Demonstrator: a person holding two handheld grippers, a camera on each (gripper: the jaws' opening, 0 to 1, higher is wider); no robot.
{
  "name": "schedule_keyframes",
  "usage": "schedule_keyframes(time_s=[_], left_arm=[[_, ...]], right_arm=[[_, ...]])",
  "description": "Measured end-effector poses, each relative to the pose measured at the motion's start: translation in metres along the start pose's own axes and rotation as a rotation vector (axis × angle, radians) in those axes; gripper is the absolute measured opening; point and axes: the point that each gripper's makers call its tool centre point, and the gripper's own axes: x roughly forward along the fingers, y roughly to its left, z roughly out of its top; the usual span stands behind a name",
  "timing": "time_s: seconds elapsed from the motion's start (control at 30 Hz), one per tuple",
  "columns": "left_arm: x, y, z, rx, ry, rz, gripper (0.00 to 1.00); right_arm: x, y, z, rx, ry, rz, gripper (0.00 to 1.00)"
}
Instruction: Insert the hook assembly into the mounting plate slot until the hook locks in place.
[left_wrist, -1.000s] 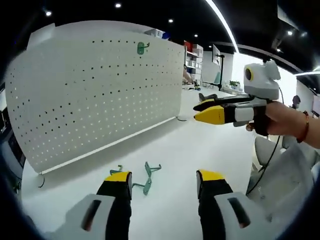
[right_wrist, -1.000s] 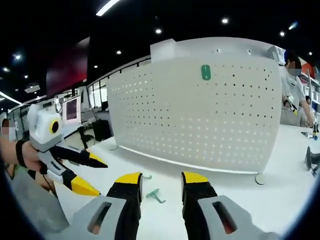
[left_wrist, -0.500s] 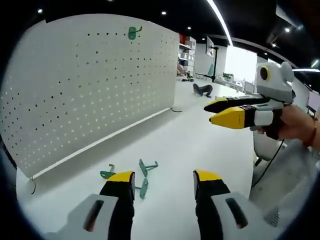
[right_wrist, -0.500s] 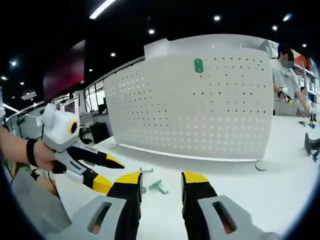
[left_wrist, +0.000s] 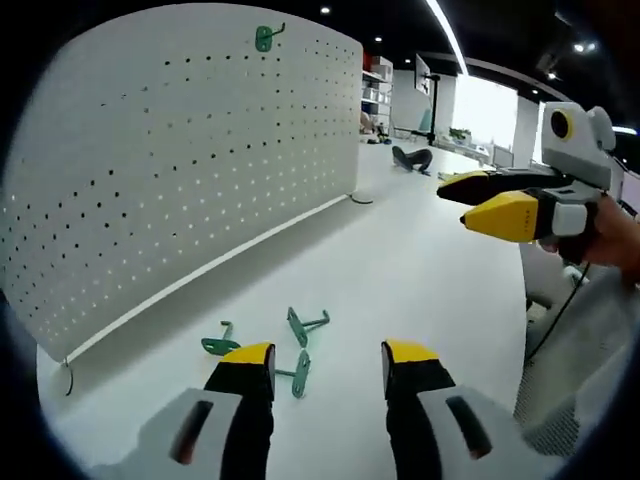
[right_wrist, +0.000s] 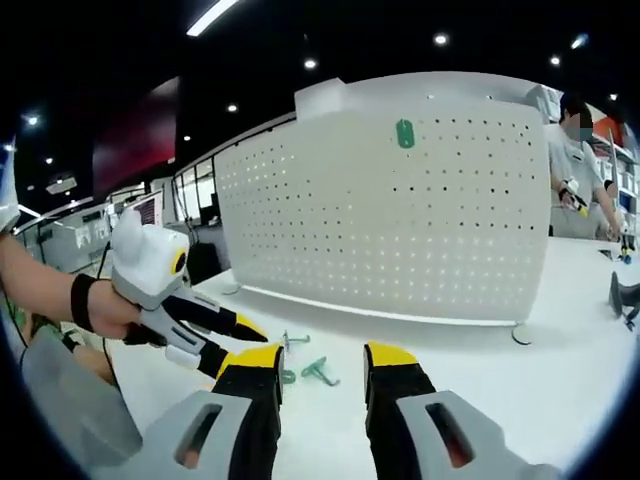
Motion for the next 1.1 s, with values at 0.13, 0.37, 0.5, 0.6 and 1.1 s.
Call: schedule_keyframes(time_s=[0.13, 0.37, 0.5, 0.6, 1.1], left_arm=[[0.007, 0.001, -0.002, -0.006, 0.015, 0.002, 0.43], [0.019, 0.003, -0.005, -0.004, 0.032, 0.011, 0.35], [0.023, 0.006, -0.005, -0.011, 0.040, 0.021, 0.35], [0.026, 0.006, -0.005, -0.008, 0.047, 0.021, 0.32], [0.048, 0.014, -0.016, -0.048, 0.104, 0.044, 0.26]], right_arm=[[-0.002, -0.001, -0.003, 0.015, -0.001, -0.005, 0.31], [-0.004, 0.001, -0.003, 0.048, -0.005, 0.002, 0.31], [-0.003, 0.000, -0.004, 0.058, -0.010, 0.007, 0.31], [-0.002, 0.000, -0.006, 0.059, -0.008, 0.005, 0.31], [0.000, 0.004, -0.016, 0.082, 0.019, 0.023, 0.31]])
